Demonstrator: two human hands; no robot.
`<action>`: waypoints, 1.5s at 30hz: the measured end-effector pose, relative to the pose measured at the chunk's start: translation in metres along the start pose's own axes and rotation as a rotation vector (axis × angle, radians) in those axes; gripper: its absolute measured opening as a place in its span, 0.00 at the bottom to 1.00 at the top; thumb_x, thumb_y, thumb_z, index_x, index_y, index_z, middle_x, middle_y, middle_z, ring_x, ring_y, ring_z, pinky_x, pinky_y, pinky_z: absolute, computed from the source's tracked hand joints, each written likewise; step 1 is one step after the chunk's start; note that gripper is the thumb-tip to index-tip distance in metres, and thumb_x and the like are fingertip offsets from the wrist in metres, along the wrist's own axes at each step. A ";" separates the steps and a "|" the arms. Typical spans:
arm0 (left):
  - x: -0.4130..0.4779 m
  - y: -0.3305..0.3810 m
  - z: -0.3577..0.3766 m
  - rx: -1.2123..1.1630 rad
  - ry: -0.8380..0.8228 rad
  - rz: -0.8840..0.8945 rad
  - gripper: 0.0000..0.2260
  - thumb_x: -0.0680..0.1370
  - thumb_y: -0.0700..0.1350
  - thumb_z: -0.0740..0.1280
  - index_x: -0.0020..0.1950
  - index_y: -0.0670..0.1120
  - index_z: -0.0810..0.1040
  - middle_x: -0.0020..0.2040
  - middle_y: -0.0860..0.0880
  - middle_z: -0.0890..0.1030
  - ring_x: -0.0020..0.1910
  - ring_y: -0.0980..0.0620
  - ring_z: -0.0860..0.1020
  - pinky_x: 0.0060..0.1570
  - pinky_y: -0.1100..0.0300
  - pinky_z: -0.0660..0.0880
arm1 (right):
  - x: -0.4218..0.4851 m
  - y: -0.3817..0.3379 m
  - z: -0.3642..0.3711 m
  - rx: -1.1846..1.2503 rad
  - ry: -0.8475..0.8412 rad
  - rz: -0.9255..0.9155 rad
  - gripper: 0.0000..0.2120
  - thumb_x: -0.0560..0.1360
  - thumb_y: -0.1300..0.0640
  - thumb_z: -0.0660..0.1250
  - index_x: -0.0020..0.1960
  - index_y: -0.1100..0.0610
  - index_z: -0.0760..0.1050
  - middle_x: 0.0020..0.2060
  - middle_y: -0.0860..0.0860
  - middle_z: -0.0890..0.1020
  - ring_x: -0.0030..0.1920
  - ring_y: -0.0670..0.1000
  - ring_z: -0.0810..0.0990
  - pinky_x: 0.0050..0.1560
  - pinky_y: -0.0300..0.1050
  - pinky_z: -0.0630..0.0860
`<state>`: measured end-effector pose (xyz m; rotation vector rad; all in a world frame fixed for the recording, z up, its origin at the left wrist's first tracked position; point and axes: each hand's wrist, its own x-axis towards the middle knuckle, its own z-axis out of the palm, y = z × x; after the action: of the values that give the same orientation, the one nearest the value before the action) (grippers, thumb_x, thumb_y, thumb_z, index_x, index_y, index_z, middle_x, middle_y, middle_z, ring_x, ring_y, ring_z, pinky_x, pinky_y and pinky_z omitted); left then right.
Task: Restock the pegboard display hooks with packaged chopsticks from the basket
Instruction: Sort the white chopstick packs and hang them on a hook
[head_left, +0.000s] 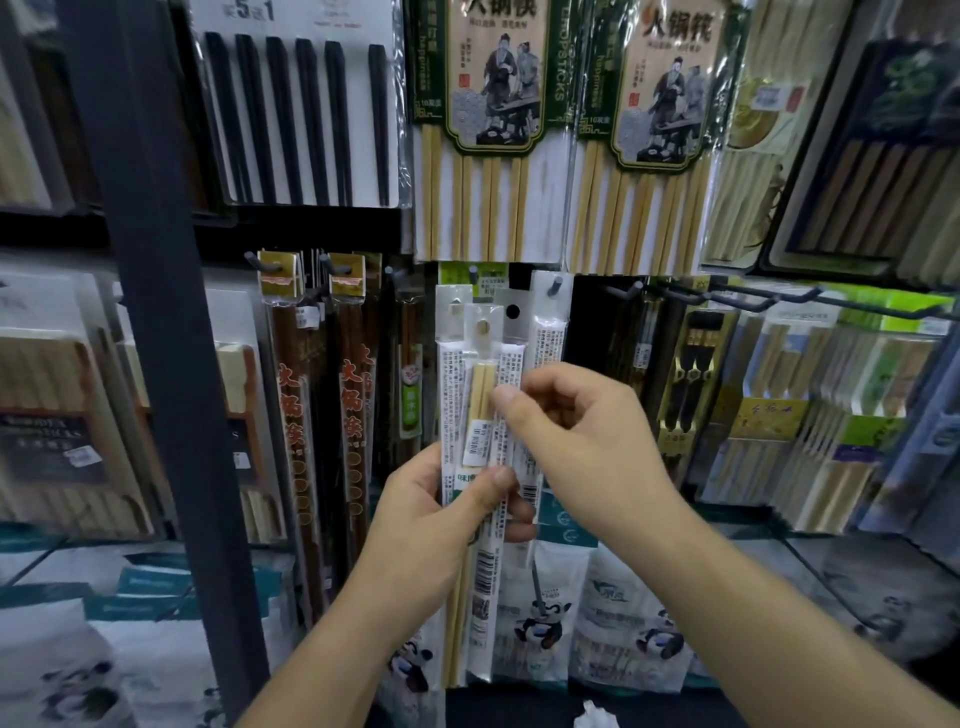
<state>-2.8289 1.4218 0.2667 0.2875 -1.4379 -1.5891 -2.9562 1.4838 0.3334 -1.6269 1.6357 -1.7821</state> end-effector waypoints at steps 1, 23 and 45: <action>0.000 0.000 0.000 -0.007 -0.005 0.002 0.07 0.76 0.45 0.71 0.52 0.48 0.85 0.44 0.41 0.86 0.41 0.44 0.86 0.41 0.53 0.84 | 0.000 -0.001 0.001 0.020 -0.016 0.011 0.07 0.79 0.54 0.71 0.43 0.54 0.81 0.31 0.48 0.78 0.27 0.43 0.75 0.27 0.34 0.74; 0.005 -0.003 -0.009 -0.018 0.008 -0.014 0.14 0.78 0.59 0.66 0.49 0.49 0.80 0.32 0.49 0.69 0.26 0.55 0.64 0.24 0.63 0.64 | 0.021 0.002 -0.013 0.044 0.147 0.092 0.13 0.81 0.50 0.69 0.43 0.58 0.82 0.31 0.54 0.73 0.32 0.50 0.70 0.36 0.45 0.71; 0.004 0.001 -0.001 0.001 -0.015 0.033 0.13 0.78 0.53 0.69 0.60 0.51 0.84 0.45 0.48 0.84 0.41 0.50 0.83 0.38 0.54 0.83 | 0.001 -0.003 -0.002 0.040 0.139 -0.015 0.09 0.80 0.50 0.68 0.42 0.50 0.81 0.34 0.49 0.81 0.33 0.41 0.75 0.32 0.34 0.74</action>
<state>-2.8300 1.4187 0.2688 0.2515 -1.4474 -1.5671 -2.9571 1.4854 0.3365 -1.5332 1.6370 -1.9620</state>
